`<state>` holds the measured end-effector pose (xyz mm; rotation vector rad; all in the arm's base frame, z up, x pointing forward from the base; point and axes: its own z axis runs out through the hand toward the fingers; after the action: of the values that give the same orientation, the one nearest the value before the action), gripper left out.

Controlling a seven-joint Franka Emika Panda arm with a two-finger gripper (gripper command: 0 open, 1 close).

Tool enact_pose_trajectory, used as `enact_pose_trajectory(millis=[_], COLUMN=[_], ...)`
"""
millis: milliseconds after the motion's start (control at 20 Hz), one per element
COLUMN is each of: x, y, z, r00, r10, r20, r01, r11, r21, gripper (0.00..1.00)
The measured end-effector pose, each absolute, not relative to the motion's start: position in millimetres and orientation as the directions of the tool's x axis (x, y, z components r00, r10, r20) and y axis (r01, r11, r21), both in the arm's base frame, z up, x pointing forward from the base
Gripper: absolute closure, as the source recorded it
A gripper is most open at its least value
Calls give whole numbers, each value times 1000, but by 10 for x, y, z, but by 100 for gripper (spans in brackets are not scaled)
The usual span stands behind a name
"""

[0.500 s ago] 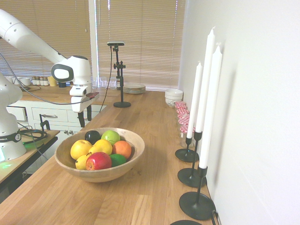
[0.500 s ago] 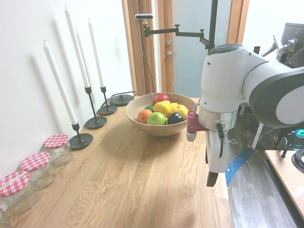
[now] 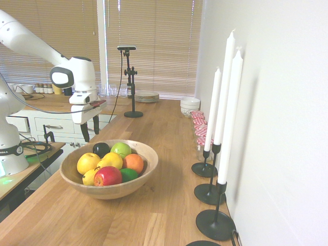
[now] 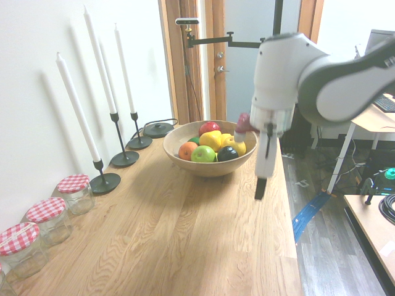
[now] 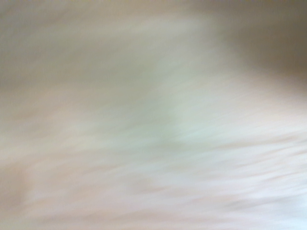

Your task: Take apple out of the basket

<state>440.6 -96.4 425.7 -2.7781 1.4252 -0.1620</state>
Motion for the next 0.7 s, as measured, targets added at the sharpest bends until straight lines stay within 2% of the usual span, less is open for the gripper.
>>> enact_pose_trajectory(millis=[350, 700], x=[4495, 4415], y=[-1911, -3109], z=[4878, 5002], r00=[502, 421], r10=[-855, -897], r20=[128, 131], r01=[-852, -898], r11=[-514, -433], r21=[-99, -79], gripper=[0, 0])
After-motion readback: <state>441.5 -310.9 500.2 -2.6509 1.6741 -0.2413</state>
